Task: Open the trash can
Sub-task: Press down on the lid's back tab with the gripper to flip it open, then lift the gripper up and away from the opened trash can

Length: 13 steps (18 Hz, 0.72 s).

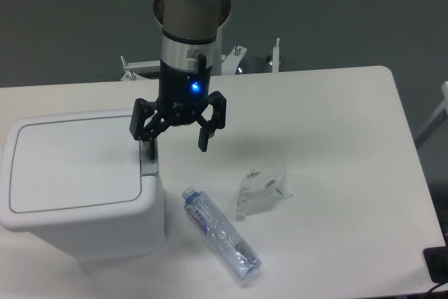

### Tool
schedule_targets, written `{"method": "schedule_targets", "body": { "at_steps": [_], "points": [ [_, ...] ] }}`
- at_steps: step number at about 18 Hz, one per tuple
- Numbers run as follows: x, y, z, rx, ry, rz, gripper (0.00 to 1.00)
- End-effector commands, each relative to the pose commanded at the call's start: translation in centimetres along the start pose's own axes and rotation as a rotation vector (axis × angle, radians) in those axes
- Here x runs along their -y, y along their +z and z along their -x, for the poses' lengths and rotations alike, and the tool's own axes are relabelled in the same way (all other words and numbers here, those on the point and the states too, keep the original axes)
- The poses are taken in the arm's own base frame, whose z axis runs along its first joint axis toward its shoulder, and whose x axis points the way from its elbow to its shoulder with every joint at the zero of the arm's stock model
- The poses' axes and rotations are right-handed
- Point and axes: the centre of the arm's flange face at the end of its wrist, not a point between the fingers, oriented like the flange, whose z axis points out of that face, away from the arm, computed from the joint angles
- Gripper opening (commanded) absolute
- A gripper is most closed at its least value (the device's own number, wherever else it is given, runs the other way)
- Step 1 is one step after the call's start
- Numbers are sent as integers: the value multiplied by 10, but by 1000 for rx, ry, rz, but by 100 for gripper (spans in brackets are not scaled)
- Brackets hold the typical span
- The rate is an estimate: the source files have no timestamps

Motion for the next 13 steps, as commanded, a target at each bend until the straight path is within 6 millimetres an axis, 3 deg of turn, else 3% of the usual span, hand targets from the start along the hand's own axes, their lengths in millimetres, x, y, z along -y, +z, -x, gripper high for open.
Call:
{"method": "schedule_targets", "body": {
  "at_steps": [7, 13],
  "points": [
    [2, 8, 1, 1, 5, 9, 100],
    [11, -13, -5, -6, 15, -32, 100]
  ]
}}
